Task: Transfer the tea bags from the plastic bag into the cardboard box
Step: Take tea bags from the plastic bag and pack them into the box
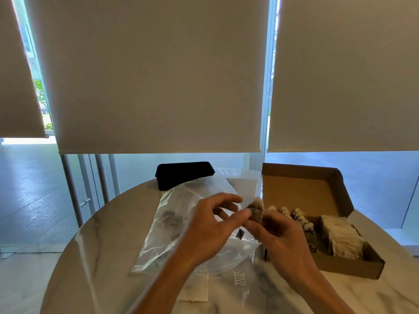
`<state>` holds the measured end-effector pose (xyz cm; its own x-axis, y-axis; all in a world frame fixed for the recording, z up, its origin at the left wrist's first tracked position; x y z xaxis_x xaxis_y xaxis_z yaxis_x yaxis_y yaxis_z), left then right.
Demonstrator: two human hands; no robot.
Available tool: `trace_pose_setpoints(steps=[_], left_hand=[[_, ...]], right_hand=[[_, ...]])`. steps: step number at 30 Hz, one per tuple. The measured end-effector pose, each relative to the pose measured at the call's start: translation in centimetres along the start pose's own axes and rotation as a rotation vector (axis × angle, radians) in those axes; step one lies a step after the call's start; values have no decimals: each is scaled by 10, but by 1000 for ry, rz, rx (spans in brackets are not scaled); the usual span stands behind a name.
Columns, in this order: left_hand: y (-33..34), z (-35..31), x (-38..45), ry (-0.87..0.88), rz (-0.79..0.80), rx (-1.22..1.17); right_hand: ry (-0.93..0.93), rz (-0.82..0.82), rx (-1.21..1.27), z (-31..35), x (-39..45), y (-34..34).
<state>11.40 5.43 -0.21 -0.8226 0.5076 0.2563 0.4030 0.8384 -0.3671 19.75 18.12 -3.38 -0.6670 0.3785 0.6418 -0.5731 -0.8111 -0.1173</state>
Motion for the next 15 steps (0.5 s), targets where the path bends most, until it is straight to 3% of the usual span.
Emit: trace_pose_setpoints(steps=[3, 9, 15], left_hand=[[10, 6, -3, 40, 15, -13], [11, 9, -3, 29, 21, -73], [5, 6, -3, -68, 49, -299]], right_hand=[[-14, 36, 34, 1, 0, 0], [32, 297, -6, 5, -5, 14], [112, 265, 61, 8, -5, 13]])
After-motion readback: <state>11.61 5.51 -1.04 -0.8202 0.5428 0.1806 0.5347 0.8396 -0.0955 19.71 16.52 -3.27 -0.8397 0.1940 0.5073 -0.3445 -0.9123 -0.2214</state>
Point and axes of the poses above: each hand's wrist, its own x-axis towards the middle knuckle, its own y-axis out of the palm, z = x × y, the point moved 4 cm from there along x, towards the middle knuckle, and after that the axes turned 15 degrees about -y, right-handed, at the moved point
